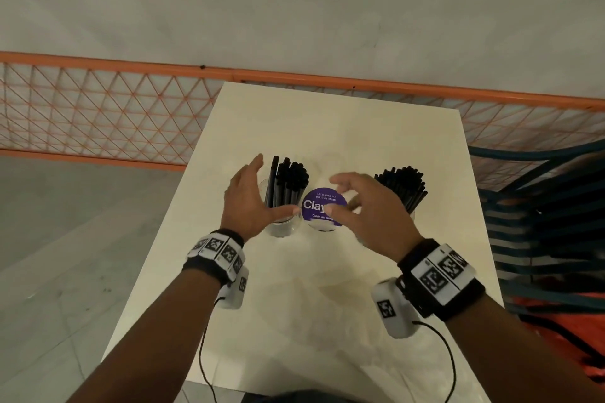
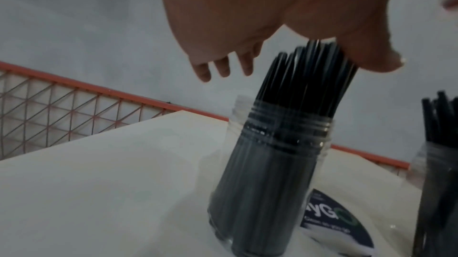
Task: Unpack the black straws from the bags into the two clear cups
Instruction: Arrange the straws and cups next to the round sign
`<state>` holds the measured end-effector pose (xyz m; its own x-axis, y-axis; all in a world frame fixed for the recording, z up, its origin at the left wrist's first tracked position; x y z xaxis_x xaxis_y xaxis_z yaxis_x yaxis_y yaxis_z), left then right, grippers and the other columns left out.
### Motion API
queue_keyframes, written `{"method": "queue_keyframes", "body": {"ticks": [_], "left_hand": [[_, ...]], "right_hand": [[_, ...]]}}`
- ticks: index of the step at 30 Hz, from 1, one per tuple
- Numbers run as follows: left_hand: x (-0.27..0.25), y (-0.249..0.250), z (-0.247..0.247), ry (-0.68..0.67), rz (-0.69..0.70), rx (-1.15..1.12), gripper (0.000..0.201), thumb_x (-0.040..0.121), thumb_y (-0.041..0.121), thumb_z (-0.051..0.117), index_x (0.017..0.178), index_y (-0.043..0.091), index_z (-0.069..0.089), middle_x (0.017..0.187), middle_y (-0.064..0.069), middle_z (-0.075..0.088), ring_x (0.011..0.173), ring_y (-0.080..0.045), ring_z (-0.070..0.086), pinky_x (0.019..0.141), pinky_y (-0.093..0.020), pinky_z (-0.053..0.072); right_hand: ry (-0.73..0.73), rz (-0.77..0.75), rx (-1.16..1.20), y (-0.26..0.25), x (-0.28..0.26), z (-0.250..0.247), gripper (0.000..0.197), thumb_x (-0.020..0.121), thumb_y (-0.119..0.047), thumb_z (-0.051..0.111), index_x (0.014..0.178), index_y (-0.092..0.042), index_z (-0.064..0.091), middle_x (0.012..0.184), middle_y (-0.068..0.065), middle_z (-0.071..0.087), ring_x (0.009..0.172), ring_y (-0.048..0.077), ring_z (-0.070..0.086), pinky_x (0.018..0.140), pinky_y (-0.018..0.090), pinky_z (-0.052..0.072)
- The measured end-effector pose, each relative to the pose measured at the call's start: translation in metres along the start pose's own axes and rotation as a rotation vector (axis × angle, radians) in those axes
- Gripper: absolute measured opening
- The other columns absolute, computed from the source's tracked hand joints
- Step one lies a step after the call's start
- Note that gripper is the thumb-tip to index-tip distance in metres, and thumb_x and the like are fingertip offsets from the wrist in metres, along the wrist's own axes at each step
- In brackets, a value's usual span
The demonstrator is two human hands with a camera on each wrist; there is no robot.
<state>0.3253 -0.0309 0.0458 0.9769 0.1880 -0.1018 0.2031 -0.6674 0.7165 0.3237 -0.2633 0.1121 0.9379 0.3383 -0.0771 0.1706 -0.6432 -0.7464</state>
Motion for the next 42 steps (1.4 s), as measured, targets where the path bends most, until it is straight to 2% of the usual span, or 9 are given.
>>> {"method": "queue_keyframes", "body": {"ticks": [3,7,11,14,18,25,32,37,42], "left_hand": [[0.014,0.010,0.014,-0.039,0.064,-0.034,0.128,0.050,0.055,0.091,0.153,0.014,0.025,0.152,-0.005,0.044,0.140,-0.024,0.039,0.113,-0.033,0.030],[0.024,0.007,0.030,0.023,0.096,-0.003,0.113,0.049,0.066,0.068,0.147,0.019,0.037,0.143,-0.003,0.054,0.132,-0.027,0.050,0.110,-0.047,0.039],[0.026,0.013,0.036,0.046,0.134,0.080,0.080,0.057,0.054,0.064,0.131,0.025,0.052,0.129,0.004,0.061,0.127,-0.025,0.050,0.111,-0.045,0.032],[0.029,0.015,0.039,0.062,0.192,0.162,0.067,0.062,0.045,0.071,0.124,0.029,0.053,0.124,0.006,0.062,0.124,-0.023,0.052,0.111,-0.048,0.032],[0.034,0.013,0.042,0.027,0.183,0.174,0.071,0.062,0.044,0.069,0.129,0.033,0.049,0.126,0.010,0.061,0.125,-0.021,0.050,0.112,-0.050,0.031],[0.036,0.006,0.043,0.003,0.166,0.209,0.074,0.070,0.052,0.065,0.136,0.033,0.040,0.134,0.005,0.056,0.128,-0.024,0.048,0.115,-0.051,0.028],[0.036,0.005,0.040,-0.025,0.166,0.063,0.078,0.063,0.054,0.061,0.135,0.029,0.044,0.127,0.001,0.061,0.117,-0.026,0.053,0.112,-0.052,0.031],[0.039,0.004,0.036,-0.048,0.163,0.099,0.077,0.060,0.044,0.074,0.130,0.030,0.047,0.125,0.002,0.063,0.119,-0.027,0.052,0.113,-0.054,0.030],[0.038,0.007,0.035,-0.028,0.155,0.143,0.078,0.064,0.037,0.081,0.134,0.027,0.047,0.131,0.000,0.060,0.126,-0.027,0.047,0.115,-0.053,0.026]], "right_hand": [[0.021,-0.099,-0.102,-0.022,0.027,0.013,0.060,0.088,-0.048,0.063,0.142,-0.030,0.042,0.139,-0.011,0.047,0.120,0.011,0.051,0.096,0.031,0.047],[-0.105,-0.063,-0.131,-0.030,0.059,0.040,0.076,0.093,-0.048,0.056,0.155,-0.026,0.016,0.161,-0.003,0.022,0.144,0.022,0.028,0.113,0.042,0.035],[-0.238,0.076,-0.040,-0.018,0.070,0.063,0.083,0.096,-0.049,0.050,0.157,-0.020,0.002,0.164,0.004,0.011,0.144,0.026,0.033,0.110,0.036,0.034],[-0.199,0.116,-0.007,-0.008,0.071,0.071,0.081,0.097,-0.051,0.048,0.156,-0.017,0.005,0.161,0.007,0.015,0.140,0.027,0.039,0.106,0.037,0.038],[-0.136,0.059,-0.188,-0.005,0.072,0.073,0.077,0.095,-0.060,0.039,0.155,-0.018,0.015,0.158,0.005,0.024,0.138,0.028,0.037,0.104,0.044,0.042],[-0.116,-0.005,-0.153,-0.017,0.081,0.078,0.102,0.085,-0.073,0.046,0.156,-0.015,0.001,0.166,0.006,0.000,0.152,0.021,0.007,0.119,0.040,0.022],[-0.061,-0.029,-0.233,-0.013,0.084,0.086,0.088,0.090,-0.064,0.048,0.154,-0.012,0.017,0.157,0.008,0.028,0.140,0.026,0.036,0.106,0.039,0.038],[-0.054,-0.028,-0.252,-0.008,0.082,0.087,0.098,0.086,-0.074,0.042,0.155,-0.013,0.009,0.164,0.012,0.011,0.145,0.032,0.028,0.113,0.046,0.036],[-0.015,-0.075,-0.330,-0.013,0.082,0.084,0.094,0.088,-0.072,0.040,0.154,-0.010,0.015,0.163,0.012,0.020,0.149,0.026,0.021,0.120,0.042,0.023]]}}
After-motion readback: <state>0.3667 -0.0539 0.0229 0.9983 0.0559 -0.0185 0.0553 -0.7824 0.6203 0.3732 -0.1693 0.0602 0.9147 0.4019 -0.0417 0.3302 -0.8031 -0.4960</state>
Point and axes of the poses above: each hand's wrist, its own x-axis towards the middle knuckle, its own z-axis out of the palm, y = z × x, the point moved 5 cm from there along x, towards the middle knuckle
